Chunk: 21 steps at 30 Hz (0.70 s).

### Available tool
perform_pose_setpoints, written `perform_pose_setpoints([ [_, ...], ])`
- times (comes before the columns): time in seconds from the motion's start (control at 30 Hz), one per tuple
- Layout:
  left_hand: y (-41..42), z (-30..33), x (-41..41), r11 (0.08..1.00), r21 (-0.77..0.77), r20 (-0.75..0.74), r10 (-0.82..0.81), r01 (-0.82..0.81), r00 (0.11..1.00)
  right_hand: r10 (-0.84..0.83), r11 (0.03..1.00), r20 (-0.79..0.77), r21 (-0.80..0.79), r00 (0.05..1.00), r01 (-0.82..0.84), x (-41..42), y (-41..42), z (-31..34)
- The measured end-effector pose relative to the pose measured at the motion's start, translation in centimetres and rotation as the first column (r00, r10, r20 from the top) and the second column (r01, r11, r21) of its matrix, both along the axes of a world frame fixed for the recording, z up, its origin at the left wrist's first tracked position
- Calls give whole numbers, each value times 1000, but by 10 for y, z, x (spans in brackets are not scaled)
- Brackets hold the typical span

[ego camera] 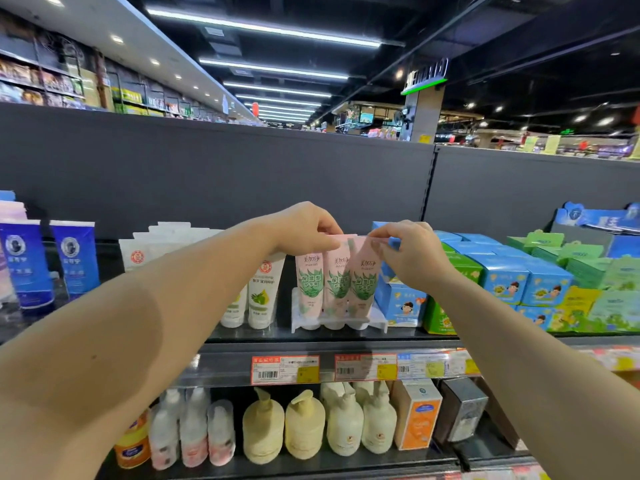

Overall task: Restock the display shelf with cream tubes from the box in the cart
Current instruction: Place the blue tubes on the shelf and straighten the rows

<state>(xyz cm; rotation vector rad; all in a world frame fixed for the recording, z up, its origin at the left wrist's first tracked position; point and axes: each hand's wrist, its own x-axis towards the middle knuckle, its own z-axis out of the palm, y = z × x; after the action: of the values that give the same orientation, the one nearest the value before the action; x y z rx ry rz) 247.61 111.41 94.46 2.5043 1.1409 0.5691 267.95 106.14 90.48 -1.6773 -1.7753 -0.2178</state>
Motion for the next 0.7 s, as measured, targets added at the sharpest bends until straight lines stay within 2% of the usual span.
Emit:
perform_pose_setpoints([
  [0.17,0,1,2,999,-53,25,-4,5,1000,10,999,-31,-37,999,-12,0,2,3],
  [0.7,-1,3,-4,998,-54,47,22,-20,999,-17,999,-60,-40,998,15,-6,-5,6],
])
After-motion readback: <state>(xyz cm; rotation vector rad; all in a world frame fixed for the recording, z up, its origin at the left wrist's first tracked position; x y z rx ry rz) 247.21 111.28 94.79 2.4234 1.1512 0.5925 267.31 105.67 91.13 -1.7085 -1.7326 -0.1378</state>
